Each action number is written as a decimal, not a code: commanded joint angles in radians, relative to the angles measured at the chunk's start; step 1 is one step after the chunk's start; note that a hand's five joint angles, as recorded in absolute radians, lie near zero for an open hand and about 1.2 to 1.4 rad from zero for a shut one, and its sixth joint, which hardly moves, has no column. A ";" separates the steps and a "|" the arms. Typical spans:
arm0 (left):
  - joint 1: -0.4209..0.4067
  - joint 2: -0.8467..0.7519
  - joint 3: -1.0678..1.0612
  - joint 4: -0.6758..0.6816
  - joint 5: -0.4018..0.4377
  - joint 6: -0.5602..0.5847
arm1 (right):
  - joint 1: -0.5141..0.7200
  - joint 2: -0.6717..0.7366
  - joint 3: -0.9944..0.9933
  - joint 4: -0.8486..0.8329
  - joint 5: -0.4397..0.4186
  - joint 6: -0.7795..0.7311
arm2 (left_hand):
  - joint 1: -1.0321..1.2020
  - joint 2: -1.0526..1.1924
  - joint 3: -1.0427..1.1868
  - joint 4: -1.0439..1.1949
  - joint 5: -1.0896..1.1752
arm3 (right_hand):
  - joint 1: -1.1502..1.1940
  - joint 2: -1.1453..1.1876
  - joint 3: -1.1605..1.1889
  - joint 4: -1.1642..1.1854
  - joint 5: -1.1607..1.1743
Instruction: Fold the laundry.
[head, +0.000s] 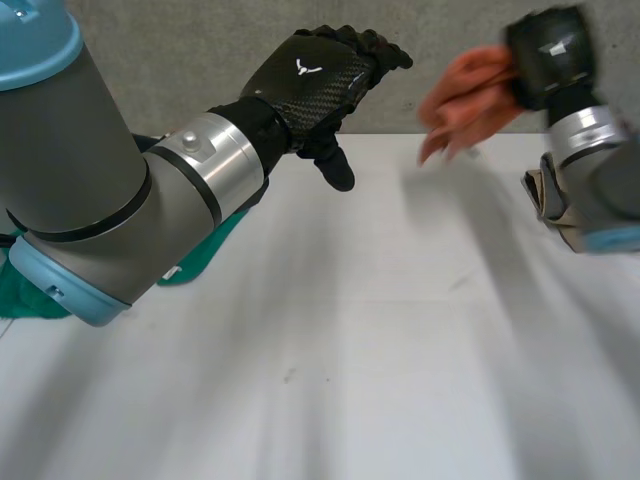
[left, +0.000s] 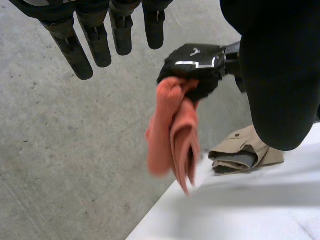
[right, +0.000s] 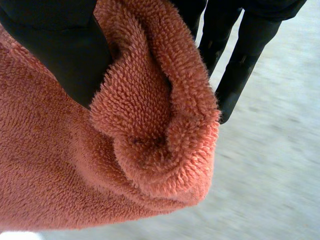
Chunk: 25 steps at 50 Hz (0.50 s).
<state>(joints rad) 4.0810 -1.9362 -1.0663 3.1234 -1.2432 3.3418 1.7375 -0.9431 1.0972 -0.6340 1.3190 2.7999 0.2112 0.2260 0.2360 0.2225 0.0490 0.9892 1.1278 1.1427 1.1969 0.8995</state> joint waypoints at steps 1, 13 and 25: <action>-0.004 -0.006 -0.004 0.000 0.001 -0.005 | -0.225 0.138 -0.180 -0.056 -0.030 0.090 | -0.007 -0.021 -0.031 -0.018 -0.019 | 0.407 0.269 0.254 0.199 0.322; -0.011 -0.035 -0.014 0.000 0.001 -0.007 | -0.446 0.533 -0.352 -0.053 -0.245 0.086 | -0.004 -0.018 -0.028 -0.015 -0.016 | 0.407 0.269 0.254 0.199 0.322; -0.050 -0.036 -0.017 -0.002 -0.001 -0.008 | -0.510 0.434 -0.163 -0.036 -0.320 0.046 | -0.007 -0.021 -0.031 -0.018 -0.019 | -0.815 -0.953 -0.968 -1.022 -0.899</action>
<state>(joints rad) 4.0481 -1.9747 -1.0817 3.1223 -1.2427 3.3335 1.2318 -0.4083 0.8463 -0.6730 1.0003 2.8551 0.2112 0.2260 0.2360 0.2225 0.0490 0.7883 0.8297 0.8481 0.8615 0.6580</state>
